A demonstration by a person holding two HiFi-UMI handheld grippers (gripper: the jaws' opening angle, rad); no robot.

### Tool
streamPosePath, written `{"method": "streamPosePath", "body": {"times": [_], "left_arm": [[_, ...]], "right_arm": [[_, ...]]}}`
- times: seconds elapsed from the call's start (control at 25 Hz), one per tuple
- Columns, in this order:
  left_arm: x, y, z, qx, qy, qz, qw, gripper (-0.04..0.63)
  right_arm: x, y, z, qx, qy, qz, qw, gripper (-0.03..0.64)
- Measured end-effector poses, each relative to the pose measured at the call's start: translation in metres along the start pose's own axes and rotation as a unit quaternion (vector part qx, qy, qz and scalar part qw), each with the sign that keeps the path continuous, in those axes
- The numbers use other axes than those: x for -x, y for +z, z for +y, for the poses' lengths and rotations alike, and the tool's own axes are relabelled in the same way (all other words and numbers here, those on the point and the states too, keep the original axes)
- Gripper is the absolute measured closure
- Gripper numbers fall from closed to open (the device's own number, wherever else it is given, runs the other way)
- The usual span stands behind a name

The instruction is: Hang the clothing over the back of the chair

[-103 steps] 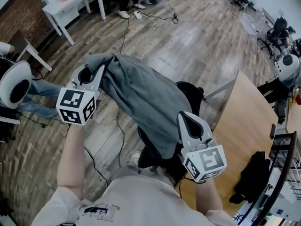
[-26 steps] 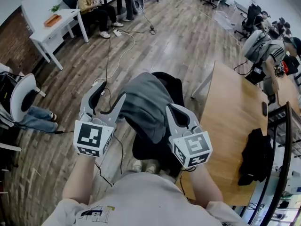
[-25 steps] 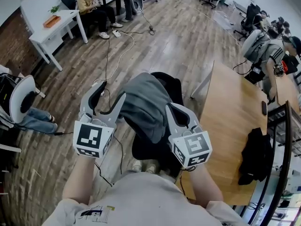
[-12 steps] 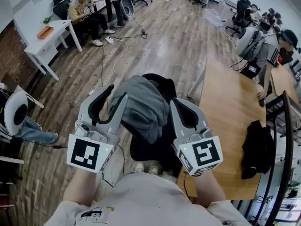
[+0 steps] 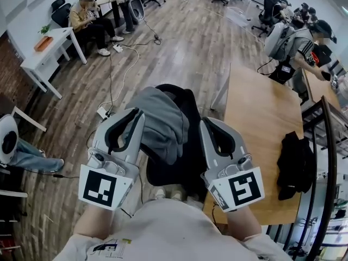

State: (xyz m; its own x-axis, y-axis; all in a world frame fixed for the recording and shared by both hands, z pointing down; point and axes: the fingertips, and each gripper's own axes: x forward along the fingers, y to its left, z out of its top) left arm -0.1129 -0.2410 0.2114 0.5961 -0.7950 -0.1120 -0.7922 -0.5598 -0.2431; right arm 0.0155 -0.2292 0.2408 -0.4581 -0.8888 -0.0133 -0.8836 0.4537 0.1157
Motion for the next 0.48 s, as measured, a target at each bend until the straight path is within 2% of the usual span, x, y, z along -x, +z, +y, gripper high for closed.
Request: {"method": "streamPosePath", "body": {"times": [0.24, 0.48], "left_arm": [[0.000, -0.026, -0.033, 0.019, -0.028, 0.039, 0.9987, 0.589], [0.004, -0.053, -0.044, 0.049, -0.045, 0.068, 0.9955, 0.594]], "right_arm": [[0.014, -0.034, -0.009, -0.008, -0.008, 0.030, 0.999, 0.618], [0.018, -0.053, 0.001, -0.017, 0.001, 0.060, 0.998, 0.618]]}}
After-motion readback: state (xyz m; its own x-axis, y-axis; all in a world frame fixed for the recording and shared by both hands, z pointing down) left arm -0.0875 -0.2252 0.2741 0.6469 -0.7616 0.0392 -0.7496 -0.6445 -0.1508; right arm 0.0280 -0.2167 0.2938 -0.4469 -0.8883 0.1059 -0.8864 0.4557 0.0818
